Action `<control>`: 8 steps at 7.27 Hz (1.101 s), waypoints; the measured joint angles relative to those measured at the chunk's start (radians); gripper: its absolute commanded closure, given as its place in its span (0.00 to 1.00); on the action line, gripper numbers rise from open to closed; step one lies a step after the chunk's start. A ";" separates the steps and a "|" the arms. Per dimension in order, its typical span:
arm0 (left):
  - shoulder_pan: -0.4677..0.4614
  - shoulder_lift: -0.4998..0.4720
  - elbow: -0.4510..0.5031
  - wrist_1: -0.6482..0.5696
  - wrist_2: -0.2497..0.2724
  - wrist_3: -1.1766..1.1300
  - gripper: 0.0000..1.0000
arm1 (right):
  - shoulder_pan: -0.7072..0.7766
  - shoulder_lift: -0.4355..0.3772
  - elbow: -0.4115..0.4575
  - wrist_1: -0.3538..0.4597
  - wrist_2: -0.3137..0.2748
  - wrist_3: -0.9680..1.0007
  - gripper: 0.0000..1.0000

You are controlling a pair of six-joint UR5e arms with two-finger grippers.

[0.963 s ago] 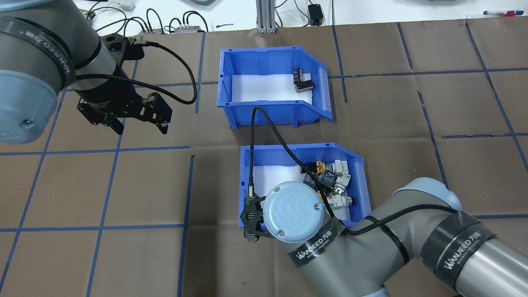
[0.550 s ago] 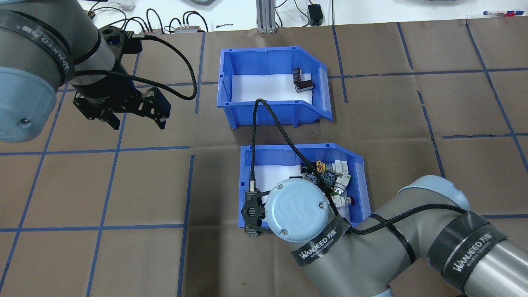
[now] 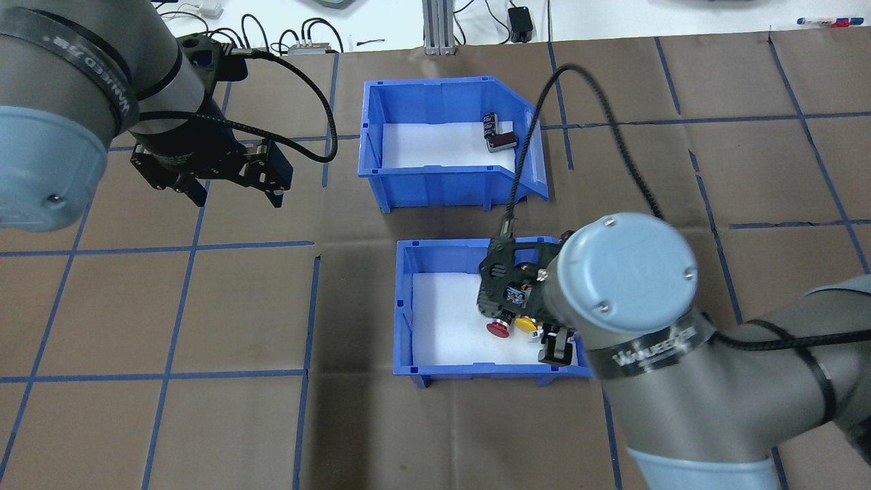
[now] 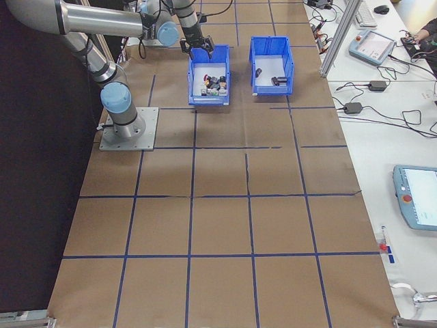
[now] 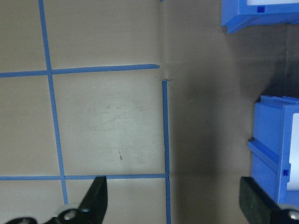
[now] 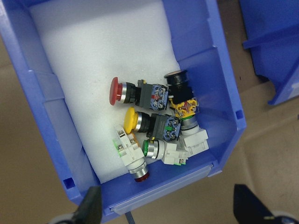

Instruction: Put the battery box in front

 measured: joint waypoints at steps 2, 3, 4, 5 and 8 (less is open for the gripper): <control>-0.001 -0.001 -0.011 0.050 0.001 0.003 0.00 | -0.177 -0.013 -0.094 0.155 0.107 0.130 0.00; -0.001 -0.002 -0.018 0.076 0.004 0.010 0.00 | -0.237 -0.005 -0.147 0.209 0.125 0.243 0.00; -0.001 -0.003 -0.021 0.088 0.007 0.014 0.00 | -0.277 0.018 -0.193 0.240 0.132 0.361 0.00; 0.000 -0.002 -0.023 0.092 0.008 0.015 0.00 | -0.298 0.050 -0.235 0.263 0.131 0.473 0.00; -0.001 -0.004 -0.026 0.094 0.002 0.014 0.00 | -0.307 0.174 -0.395 0.326 0.124 0.909 0.00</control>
